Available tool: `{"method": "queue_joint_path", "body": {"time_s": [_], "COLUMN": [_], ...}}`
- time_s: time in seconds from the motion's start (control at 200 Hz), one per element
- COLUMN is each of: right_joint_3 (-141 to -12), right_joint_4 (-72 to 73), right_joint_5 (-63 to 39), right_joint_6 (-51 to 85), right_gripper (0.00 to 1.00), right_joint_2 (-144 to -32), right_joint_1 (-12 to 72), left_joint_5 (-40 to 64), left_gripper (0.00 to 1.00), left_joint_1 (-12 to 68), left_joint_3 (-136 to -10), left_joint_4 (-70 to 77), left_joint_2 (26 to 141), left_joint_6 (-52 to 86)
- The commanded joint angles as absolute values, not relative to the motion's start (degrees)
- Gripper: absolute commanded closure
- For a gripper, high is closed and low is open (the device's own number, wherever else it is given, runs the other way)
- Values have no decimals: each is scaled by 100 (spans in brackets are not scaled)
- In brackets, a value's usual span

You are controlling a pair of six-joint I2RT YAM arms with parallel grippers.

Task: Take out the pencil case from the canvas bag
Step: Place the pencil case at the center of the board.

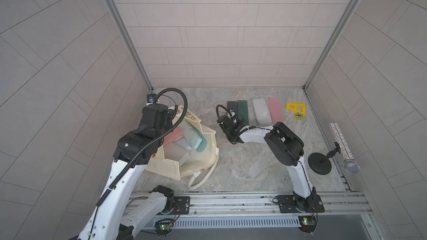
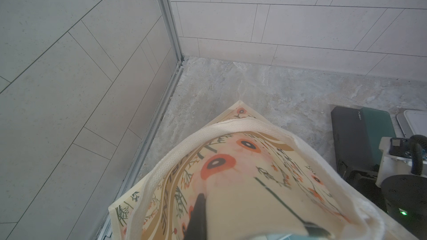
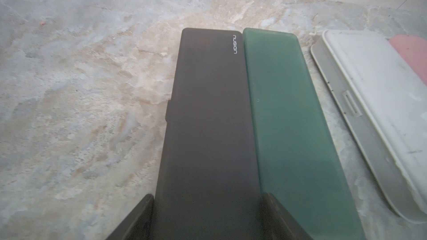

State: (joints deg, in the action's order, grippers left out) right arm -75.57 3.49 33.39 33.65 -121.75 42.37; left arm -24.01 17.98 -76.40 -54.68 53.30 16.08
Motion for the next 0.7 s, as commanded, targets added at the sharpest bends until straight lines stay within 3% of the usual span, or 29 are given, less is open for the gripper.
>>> {"method": "queue_joint_path", "body": {"time_s": [0.0, 0.295, 0.695], "right_joint_3": [-7282, -7006, -6759], "right_joint_4": [356, 455, 806], "right_joint_5": [3391, 3393, 3283], "right_joint_6": [3171, 3114, 2460], "right_gripper": [38, 37, 28], "right_joint_2": [-11950, -11813, -11647], "right_joint_1": [4093, 3904, 3859], "left_joint_5": [-2479, -2358, -2146], "left_gripper": [100, 100, 100], "left_joint_1": [1768, 1774, 1768], "left_joint_3": [-7699, -7657, -7633], "left_joint_4": [-4802, -4753, -4663], "left_joint_2": [5181, 5219, 5277], "left_joint_6": [1724, 1759, 1743]}}
